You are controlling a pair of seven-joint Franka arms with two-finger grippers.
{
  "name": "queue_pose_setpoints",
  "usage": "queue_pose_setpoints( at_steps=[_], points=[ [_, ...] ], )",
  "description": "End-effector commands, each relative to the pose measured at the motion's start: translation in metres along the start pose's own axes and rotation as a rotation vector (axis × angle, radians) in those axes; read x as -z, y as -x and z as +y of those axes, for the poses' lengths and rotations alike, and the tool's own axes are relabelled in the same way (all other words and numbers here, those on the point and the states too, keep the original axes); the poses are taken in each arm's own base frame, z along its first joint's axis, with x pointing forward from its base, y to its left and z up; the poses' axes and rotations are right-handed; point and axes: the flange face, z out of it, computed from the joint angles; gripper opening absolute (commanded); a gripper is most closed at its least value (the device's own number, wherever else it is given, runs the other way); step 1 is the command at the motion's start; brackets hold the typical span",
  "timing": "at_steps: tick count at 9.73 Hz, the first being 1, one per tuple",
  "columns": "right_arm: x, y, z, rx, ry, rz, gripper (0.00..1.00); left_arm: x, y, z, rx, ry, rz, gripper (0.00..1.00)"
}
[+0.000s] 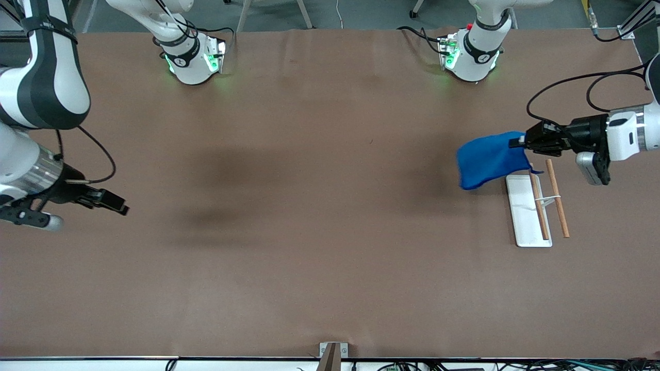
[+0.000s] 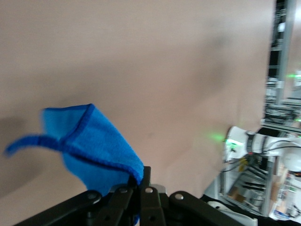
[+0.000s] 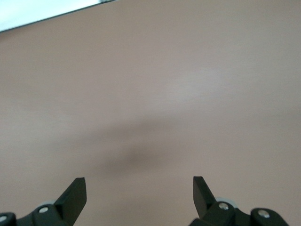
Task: Right arm passes towel to left arm to hang
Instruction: 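Lower the towel over the wooden sticks with the left gripper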
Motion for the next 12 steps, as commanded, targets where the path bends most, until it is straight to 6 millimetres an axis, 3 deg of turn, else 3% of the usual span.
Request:
queue_pose_setpoints(
  at_steps=[1, 3, 4, 5, 6, 9, 12],
  points=[
    [0.059, 0.022, 0.030, -0.028, 0.057, 0.003, 1.00, -0.003, -0.011, -0.031, 0.016, -0.150, -0.001, 0.00],
    [0.125, 0.031, 0.061, -0.068, 0.071, -0.029, 1.00, 0.025, -0.019, -0.063, 0.046, -0.219, 0.062, 0.00],
    [0.152, 0.038, 0.063, -0.049, 0.074, -0.067, 1.00, 0.046, -0.018, -0.085, 0.071, -0.256, 0.082, 0.00],
    [0.160, 0.048, 0.065, -0.009, 0.075, -0.123, 1.00, 0.065, -0.008, -0.102, 0.046, -0.328, 0.062, 0.00],
    [0.185, 0.061, 0.074, -0.016, 0.055, -0.078, 1.00, 0.072, 0.000, -0.114, -0.006, -0.360, 0.036, 0.00],
    [0.183, 0.064, 0.072, -0.002, 0.065, -0.089, 1.00, 0.087, 0.022, -0.170, -0.016, -0.380, 0.018, 0.00],
    [0.181, 0.063, 0.071, -0.002, 0.065, -0.086, 1.00, 0.080, 0.020, -0.219, 0.009, -0.406, -0.012, 0.00]
  ],
)
